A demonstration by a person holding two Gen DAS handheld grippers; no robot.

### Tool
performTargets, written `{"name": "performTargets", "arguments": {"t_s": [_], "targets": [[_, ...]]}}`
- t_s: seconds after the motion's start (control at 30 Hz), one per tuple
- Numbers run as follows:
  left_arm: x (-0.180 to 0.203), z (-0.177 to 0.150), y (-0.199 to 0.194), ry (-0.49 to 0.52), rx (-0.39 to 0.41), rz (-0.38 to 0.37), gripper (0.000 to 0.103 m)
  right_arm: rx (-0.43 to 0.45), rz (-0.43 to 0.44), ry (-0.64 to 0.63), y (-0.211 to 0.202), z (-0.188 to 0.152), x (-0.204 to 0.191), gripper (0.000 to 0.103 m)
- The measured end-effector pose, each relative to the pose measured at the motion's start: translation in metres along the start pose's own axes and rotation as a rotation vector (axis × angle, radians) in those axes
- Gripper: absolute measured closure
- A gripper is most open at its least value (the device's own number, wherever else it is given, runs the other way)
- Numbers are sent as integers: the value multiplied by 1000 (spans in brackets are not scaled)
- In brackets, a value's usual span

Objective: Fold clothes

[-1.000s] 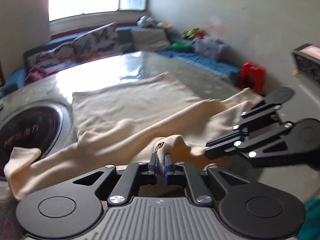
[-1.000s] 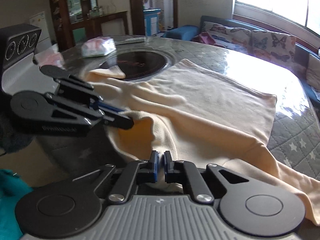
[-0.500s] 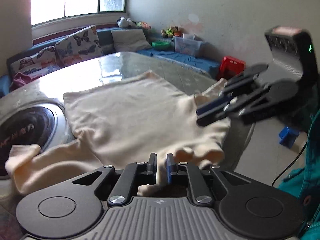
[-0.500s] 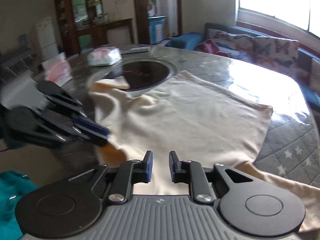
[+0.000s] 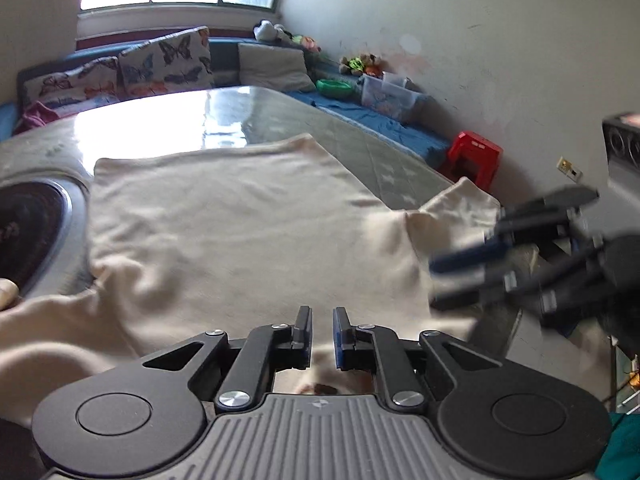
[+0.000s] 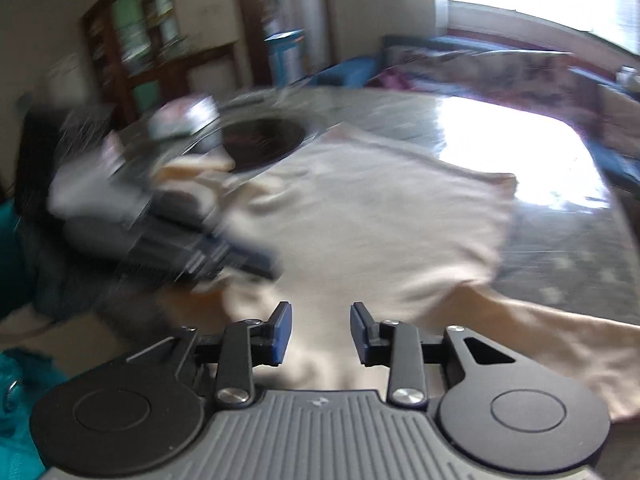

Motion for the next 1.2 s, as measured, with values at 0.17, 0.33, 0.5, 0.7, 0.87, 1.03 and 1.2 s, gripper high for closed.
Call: {"name": "performTargets", "arguments": {"t_s": [0.17, 0.33, 0.5, 0.7, 0.87, 1.03, 1.2], "targets": [[5, -10, -5, -7, 2, -9, 90, 51, -106, 96, 11, 1, 38, 71], [2, -12, -9, -29, 4, -9, 89, 68, -176, 155, 27, -4, 66, 71], [1, -12, -9, -42, 3, -12, 88, 108, -226, 204, 2, -15, 86, 66], [1, -12, -9, -51, 6, -15, 88, 90, -413, 297, -19, -41, 141, 66], [1, -12, -9, -59, 6, -13, 88, 70, -564, 312, -30, -57, 175, 66], [-1, -11, -11, -81, 9, -12, 84, 53, -605, 315, -37, -60, 182, 66], [-16, -3, -22, -91, 40, 60, 75, 95, -530, 267, -34, -40, 155, 62]]}}
Point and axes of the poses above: each gripper's, at about its wrist camera, not at the fingertips, and y roughly the way its jaws point, x to its right, z to its top, the point moved 4 cm from there along y, roughly the way its jaws point, and after that the axes turned 1 degree about z, right-handed, at the moved point
